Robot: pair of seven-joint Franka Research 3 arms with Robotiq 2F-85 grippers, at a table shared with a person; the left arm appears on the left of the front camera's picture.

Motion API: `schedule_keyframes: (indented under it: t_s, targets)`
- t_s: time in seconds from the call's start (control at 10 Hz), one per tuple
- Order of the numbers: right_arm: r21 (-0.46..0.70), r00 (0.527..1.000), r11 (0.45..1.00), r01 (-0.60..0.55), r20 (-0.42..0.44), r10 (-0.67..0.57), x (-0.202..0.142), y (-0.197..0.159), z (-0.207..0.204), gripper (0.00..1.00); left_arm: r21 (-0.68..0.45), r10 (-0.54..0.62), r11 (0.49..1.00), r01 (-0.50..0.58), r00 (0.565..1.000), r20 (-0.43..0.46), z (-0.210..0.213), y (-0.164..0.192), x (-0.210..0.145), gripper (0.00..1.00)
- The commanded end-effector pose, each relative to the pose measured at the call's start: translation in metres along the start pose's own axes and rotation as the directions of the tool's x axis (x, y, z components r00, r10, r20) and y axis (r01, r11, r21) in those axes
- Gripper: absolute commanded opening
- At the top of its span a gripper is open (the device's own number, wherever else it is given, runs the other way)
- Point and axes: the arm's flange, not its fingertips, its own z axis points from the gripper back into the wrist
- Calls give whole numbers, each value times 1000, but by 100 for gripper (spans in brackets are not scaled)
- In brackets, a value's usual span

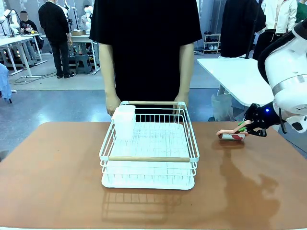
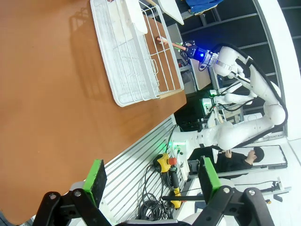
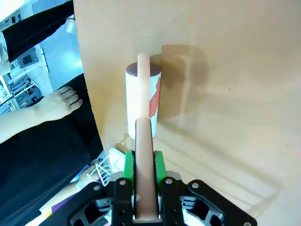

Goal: Clean the table.
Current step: Place the Lint Roller down when the Dish drying rack is positioned in the middle of the table.

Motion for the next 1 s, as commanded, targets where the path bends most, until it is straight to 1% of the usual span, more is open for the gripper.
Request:
schedule_keyframes:
  t_s: [0.0, 0.2, 0.3, 0.6, 0.7, 0.8, 0.9]
  targets:
    - [11, 1000, 1000, -20, 6, 20, 3, -23, -10, 21, -19, -29, 999, 29, 1000, 13, 1, -1, -2, 100]
    - [3, 1000, 1000, -17, 7, 17, 5, -28, -13, 21, -19, -29, 999, 29, 1000, 13, 1, -1, -2, 100]
    - [11, 1000, 1000, -15, 7, 15, 5, -29, -12, 36, -19, -29, 999, 29, 1000, 13, 1, -1, -2, 100]
    - [7, 999, 999, -38, 14, 38, -3, -30, -5, 88, -19, -29, 999, 29, 1000, 13, 1, -1, -2, 100]
    - [4, 999, 999, -46, 25, 46, -8, -32, 1, 100, -19, -29, 999, 29, 1000, 13, 1, -1, -2, 100]
    - [-28, 998, 998, -61, 19, 62, -12, -31, 8, 100, -19, -29, 999, 29, 1000, 13, 1, -1, -2, 100]
    - [-97, 995, 991, -90, 26, 93, -17, -29, 17, 100, -19, -29, 999, 29, 1000, 13, 1, -1, -2, 100]
